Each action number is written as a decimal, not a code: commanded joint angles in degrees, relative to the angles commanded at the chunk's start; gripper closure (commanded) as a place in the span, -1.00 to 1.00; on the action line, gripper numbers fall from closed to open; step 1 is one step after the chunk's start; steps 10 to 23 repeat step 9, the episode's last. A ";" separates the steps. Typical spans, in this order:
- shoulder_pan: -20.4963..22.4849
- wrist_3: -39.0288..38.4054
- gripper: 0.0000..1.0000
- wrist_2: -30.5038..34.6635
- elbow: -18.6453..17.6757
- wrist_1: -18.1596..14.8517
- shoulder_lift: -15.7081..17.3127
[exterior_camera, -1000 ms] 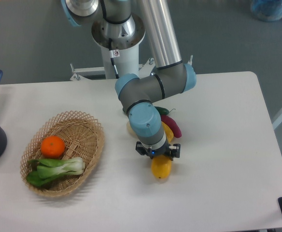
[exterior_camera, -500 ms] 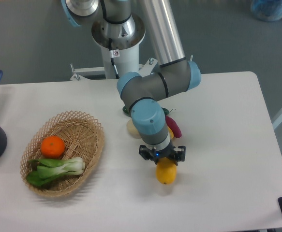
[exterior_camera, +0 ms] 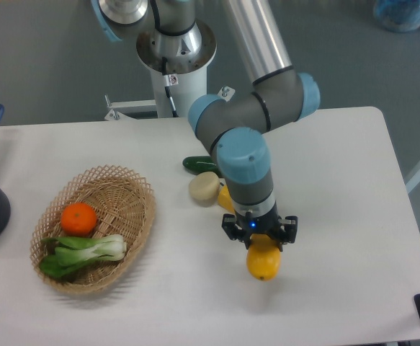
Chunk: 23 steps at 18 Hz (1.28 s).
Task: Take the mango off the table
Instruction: 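Lift the grasped yellow mango up off the table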
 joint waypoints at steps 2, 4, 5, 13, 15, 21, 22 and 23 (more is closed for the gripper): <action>0.35 2.91 0.52 -0.17 2.28 -3.78 0.26; 1.58 4.84 0.52 -0.96 4.39 -7.73 0.26; 2.02 6.33 0.52 -1.84 5.18 -9.32 0.35; 2.64 10.48 0.53 -2.37 5.28 -10.56 1.41; 2.64 10.48 0.53 -2.37 5.28 -10.56 1.41; 2.64 10.48 0.53 -2.37 5.28 -10.56 1.41; 2.64 10.48 0.53 -2.37 5.28 -10.56 1.41; 2.64 10.48 0.53 -2.37 5.28 -10.56 1.41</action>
